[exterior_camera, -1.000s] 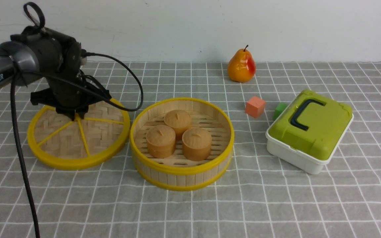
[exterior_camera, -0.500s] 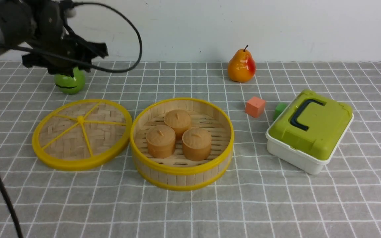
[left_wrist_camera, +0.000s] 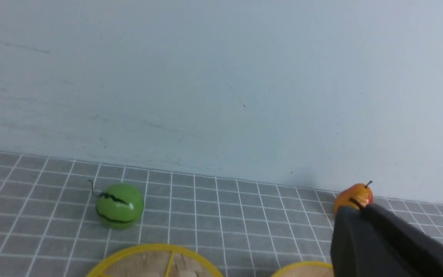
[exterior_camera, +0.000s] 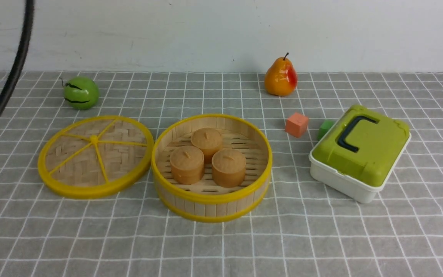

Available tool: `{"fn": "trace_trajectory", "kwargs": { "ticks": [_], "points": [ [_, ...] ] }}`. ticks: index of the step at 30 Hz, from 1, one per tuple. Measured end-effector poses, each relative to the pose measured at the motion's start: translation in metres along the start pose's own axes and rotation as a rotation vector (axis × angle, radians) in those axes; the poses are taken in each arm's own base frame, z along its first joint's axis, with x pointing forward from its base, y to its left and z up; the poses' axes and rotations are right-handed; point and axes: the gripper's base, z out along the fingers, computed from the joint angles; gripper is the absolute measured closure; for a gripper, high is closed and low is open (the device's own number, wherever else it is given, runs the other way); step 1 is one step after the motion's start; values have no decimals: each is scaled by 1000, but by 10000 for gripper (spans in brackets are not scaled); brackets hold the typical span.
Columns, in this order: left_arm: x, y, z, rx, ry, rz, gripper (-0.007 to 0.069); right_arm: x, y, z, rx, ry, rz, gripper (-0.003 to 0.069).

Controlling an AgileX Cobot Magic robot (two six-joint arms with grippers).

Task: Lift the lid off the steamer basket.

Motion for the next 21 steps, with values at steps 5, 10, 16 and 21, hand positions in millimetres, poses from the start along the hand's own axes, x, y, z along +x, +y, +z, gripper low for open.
{"fn": "trace_trajectory", "kwargs": {
  "ticks": [5,10,16,21],
  "points": [
    [55,15,-57,12,-35,-6,637,0,0,0,0,0,0,416],
    [94,26,-81,17,-48,-8,637,0,0,0,0,0,0,416],
    [136,38,-91,12,-30,-8,637,0,0,0,0,0,0,416],
    [165,46,-89,-2,22,-14,637,0,0,0,0,0,0,416]
  ]
}}
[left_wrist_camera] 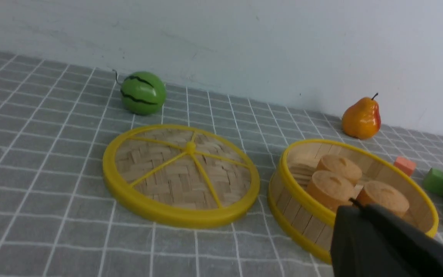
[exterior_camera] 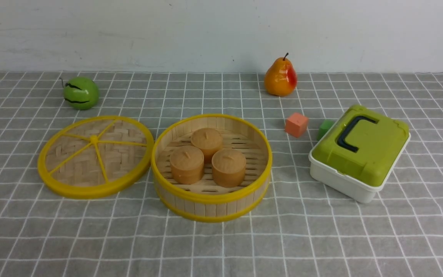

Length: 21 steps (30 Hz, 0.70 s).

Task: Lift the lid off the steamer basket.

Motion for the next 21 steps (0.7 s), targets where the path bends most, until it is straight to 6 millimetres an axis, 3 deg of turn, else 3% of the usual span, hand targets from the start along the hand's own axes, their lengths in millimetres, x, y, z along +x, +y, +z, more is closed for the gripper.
{"fn": "trace_trajectory", "kwargs": {
  "ticks": [9,14,21],
  "points": [
    [40,12,9,-35,115,-4,637,0,0,0,0,0,0,416],
    [75,23,7,-58,191,7,637,0,0,0,0,0,0,417],
    [82,27,3,-83,224,73,637,0,0,0,0,0,0,417]
  ]
}}
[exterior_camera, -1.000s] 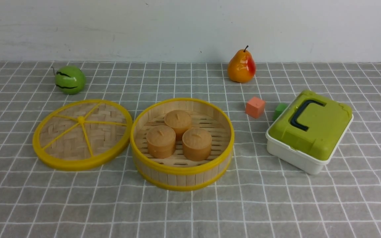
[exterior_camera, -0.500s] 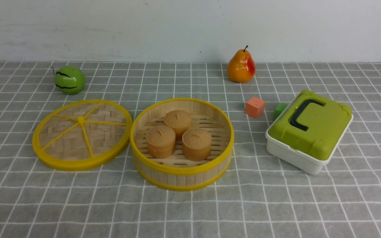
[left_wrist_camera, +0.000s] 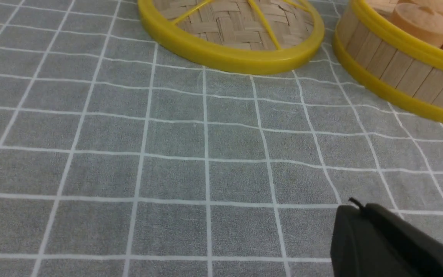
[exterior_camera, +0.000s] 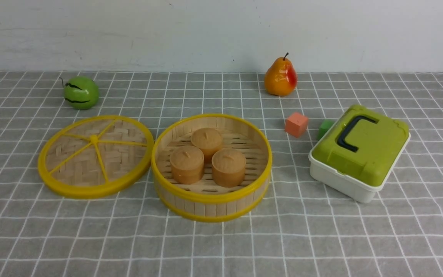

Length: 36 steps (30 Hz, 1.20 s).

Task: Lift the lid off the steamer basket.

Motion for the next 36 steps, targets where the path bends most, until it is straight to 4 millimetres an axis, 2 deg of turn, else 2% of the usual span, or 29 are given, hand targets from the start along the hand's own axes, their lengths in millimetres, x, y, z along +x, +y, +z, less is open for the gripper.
{"fn": "trace_trajectory", "kwargs": {
  "ticks": [11,22,36],
  "points": [
    [0,-1,0,6,3,11,637,0,0,0,0,0,0,417],
    [1,-3,0,37,6,111,637,0,0,0,0,0,0,417],
    [1,-4,0,46,7,110,636,0,0,0,0,0,0,417]
  ]
}}
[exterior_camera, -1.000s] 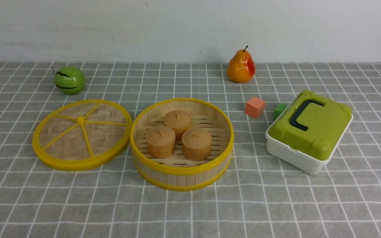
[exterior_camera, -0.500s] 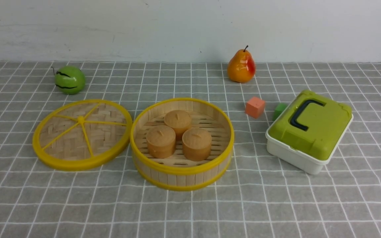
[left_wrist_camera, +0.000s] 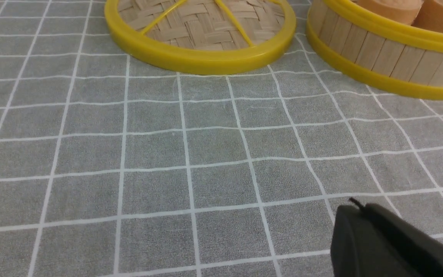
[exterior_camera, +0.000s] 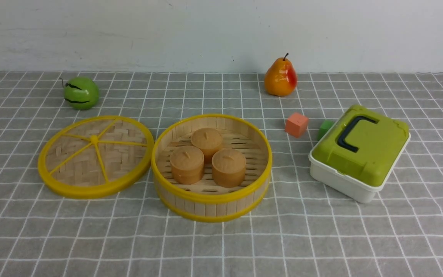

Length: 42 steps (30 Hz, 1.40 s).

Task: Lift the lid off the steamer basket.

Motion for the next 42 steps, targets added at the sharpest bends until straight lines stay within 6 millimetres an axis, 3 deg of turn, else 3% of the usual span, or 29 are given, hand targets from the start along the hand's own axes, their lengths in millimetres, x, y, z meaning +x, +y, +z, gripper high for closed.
{"fn": "trace_trajectory", "kwargs": {
  "ticks": [42],
  "points": [
    [0,0,0,1,0,0,606,0,0,0,0,0,0,417]
  ]
}}
